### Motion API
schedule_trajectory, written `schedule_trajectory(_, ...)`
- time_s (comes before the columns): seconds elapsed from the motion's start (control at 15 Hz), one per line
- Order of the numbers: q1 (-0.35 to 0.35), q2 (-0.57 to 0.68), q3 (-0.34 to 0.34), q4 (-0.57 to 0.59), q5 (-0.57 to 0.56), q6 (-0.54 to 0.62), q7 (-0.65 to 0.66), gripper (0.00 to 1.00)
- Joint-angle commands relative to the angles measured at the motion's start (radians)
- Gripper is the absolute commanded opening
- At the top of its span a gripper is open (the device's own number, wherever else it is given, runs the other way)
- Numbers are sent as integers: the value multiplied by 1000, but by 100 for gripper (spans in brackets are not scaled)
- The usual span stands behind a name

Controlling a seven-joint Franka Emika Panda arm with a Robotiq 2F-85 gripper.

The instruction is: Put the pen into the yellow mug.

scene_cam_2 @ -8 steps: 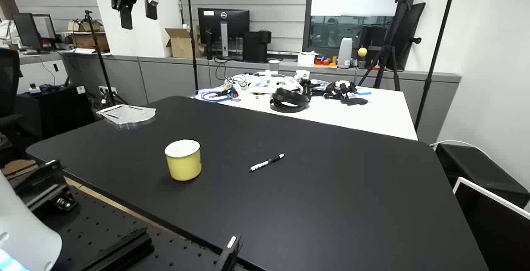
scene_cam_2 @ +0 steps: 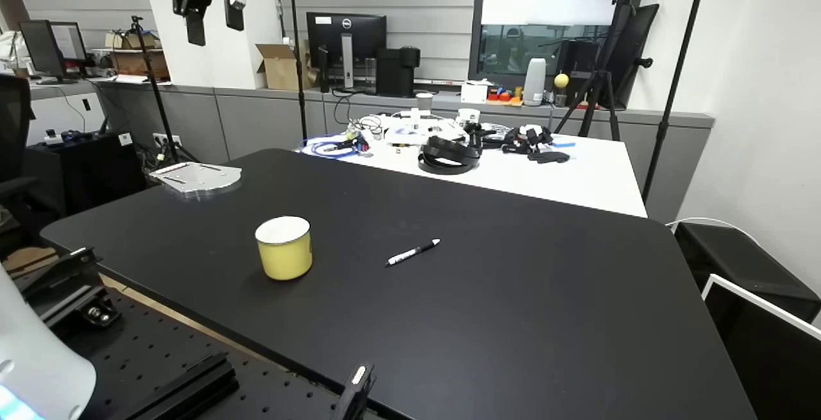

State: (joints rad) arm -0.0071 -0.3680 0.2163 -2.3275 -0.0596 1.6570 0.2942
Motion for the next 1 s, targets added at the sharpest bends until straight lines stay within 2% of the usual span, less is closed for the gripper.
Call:
schedule_trajectory(0.0,28,3,-25,1,-7,-2,8,100)
schedule_trajectory(0.73,28,3,-25,1,-7,-2,8,100)
schedule_trajectory(0.93,10,5,-50,5,-3,73,28,100)
